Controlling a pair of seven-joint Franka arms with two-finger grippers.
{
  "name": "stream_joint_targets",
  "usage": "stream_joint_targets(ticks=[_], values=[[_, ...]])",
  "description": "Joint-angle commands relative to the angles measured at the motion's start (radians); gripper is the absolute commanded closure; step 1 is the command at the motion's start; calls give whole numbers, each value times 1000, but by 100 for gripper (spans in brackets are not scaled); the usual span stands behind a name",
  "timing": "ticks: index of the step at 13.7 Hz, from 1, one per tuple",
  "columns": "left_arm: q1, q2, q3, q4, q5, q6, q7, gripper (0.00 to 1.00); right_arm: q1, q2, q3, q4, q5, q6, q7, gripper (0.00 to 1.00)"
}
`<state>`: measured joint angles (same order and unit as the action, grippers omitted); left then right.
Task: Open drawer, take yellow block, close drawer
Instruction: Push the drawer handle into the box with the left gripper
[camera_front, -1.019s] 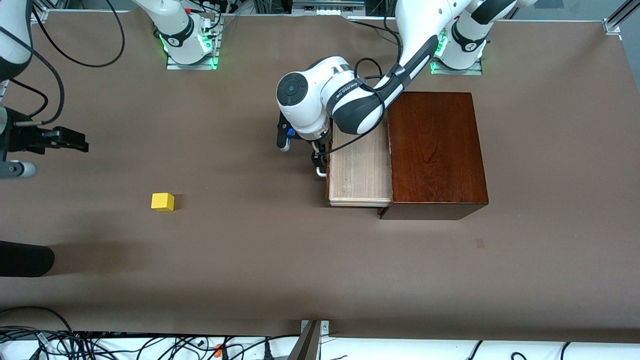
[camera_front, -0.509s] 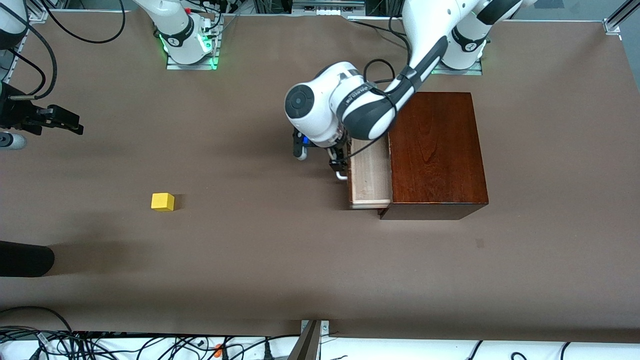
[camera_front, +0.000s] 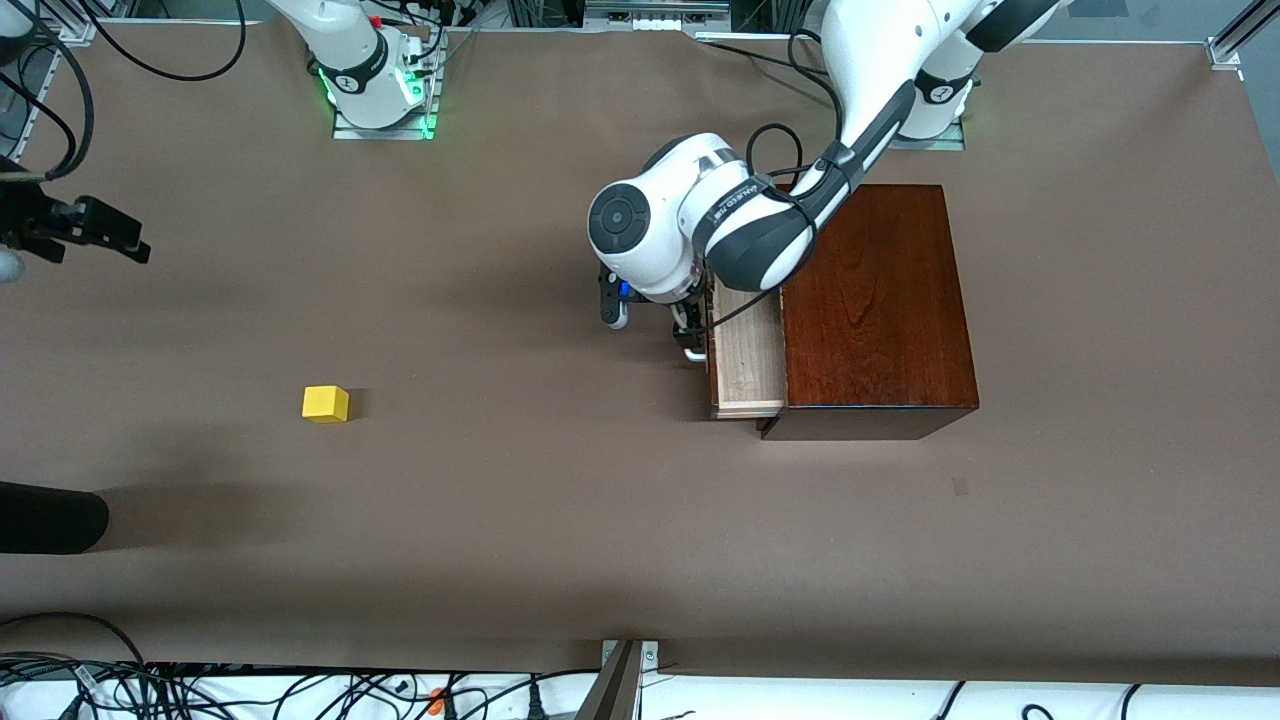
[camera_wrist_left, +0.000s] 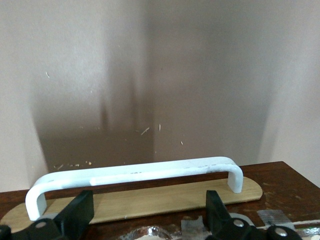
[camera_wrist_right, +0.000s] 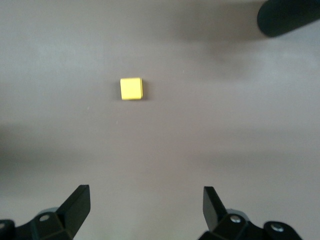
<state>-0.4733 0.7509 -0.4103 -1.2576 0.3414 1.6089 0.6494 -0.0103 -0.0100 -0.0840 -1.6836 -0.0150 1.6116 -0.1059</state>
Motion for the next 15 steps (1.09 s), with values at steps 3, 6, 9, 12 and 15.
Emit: stream_joint_targets(ticks=[3, 6, 9, 12, 15], values=[[53, -102, 31, -137, 53, -32, 24, 0, -17, -18, 30, 15, 3, -53, 17, 0], [56, -128, 30, -175, 54, -32, 24, 0, -17, -18, 30, 16, 3, -52, 15, 0], [79, -131, 33, -193, 54, -40, 24, 0, -17, -13, 30, 25, 3, -50, 15, 0], [110, -147, 31, -210, 54, -43, 24, 0, -17, -13, 29, 25, 4, -52, 15, 0], [108, -145, 30, -209, 54, -32, 21, 0, -17, -15, 27, 25, 4, -53, 18, 0]])
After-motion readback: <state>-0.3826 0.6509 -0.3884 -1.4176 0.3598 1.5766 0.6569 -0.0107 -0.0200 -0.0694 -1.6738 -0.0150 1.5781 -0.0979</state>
